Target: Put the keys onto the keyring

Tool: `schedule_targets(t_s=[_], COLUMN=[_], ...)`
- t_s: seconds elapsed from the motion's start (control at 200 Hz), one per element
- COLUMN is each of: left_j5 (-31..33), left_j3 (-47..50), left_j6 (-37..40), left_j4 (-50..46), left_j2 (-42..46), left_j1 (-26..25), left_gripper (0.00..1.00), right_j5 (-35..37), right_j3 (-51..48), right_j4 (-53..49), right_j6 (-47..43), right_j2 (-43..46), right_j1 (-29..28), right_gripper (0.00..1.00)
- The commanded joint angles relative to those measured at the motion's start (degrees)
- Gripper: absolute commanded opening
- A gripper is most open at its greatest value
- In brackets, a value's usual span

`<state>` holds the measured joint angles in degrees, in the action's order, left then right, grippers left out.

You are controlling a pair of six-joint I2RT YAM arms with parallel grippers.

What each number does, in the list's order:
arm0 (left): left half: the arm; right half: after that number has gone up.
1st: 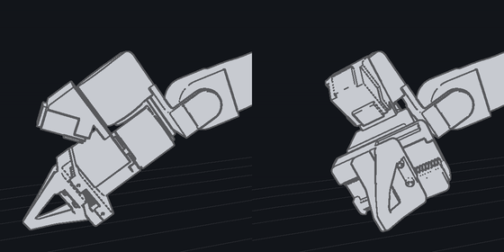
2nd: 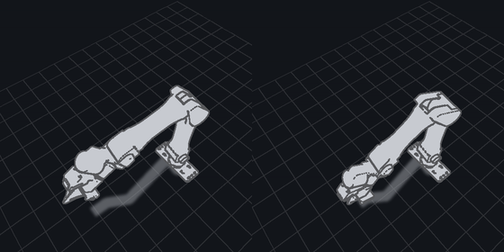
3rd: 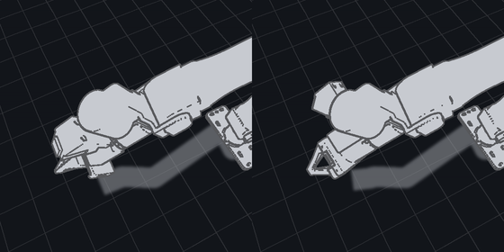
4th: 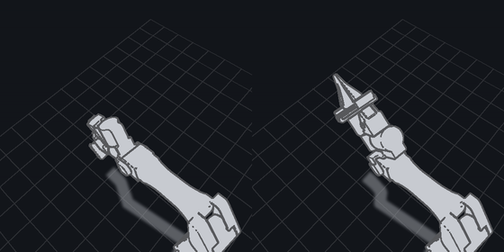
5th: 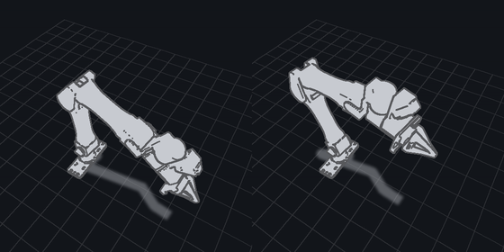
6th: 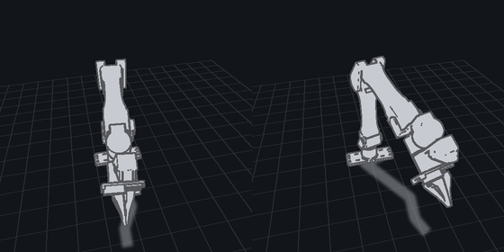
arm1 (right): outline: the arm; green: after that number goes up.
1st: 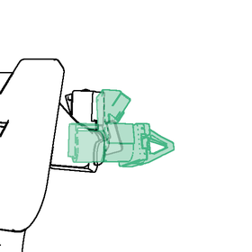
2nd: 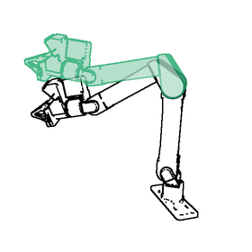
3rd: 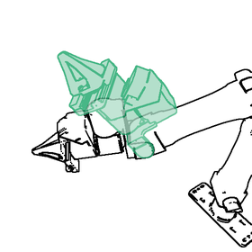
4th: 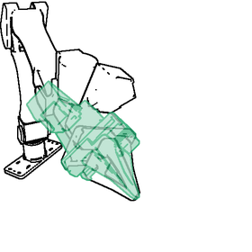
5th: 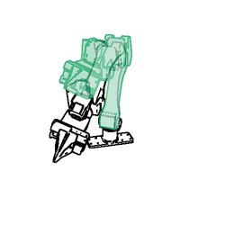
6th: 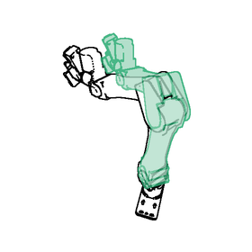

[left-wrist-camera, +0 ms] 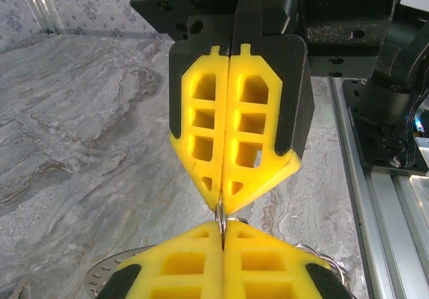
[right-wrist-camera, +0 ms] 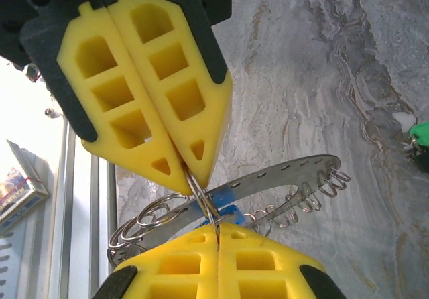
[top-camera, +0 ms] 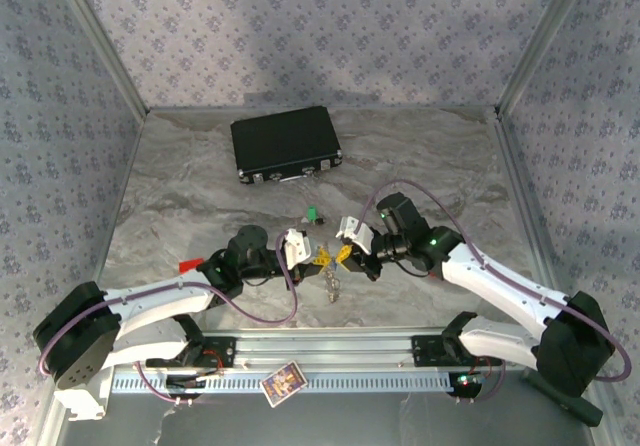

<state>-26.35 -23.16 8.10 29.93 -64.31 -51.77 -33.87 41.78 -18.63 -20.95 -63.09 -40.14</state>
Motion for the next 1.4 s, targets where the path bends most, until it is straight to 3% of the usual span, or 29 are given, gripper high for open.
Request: schedule_targets(t_s=[0.0,0.165,0.41,0.5,0.7,1.199,1.399], left_j5=[-1.9,-2.1,-1.9,-1.8,-1.9,-1.8,-1.7], left_j3=[-0.6,-0.7,-0.5,-0.3,0.4,2.2,2.5], left_j6=[0.5,0.3,0.1,-0.3,-1.6,-3.4,-4.0], left_j4=[3.4,3.9,4.3,4.8,8.3,13.0,14.6], left_j2=[0.0,-0.3,-0.8,-0.8,-1.7,-2.7,-2.7], left_j1=[-0.2,-0.2,-0.2,-0.2,-0.2,-0.2,-0.2], left_gripper=[0.00,0.00,0.00,0.00,0.00,0.00,0.00], right_j5=[0.1,1.7,-3.2,-2.4,-5.5,-5.3,-6.4], right_j3=[0.6,-0.7,-0.7,-1.4,-3.3,-4.4,-3.8], right_j4=[-1.0,-0.8,2.0,1.9,4.6,8.9,9.2], right_j6=[-0.4,-0.9,0.7,0.6,1.4,3.6,3.6], right_j2=[1.1,-2.5,-3.0,-1.0,1.2,1.4,1.2], right_j1=[0.7,1.1,1.0,1.3,1.6,1.8,1.8], right_gripper=[0.00,0.00,0.00,0.26,0.32,0.25,0.00])
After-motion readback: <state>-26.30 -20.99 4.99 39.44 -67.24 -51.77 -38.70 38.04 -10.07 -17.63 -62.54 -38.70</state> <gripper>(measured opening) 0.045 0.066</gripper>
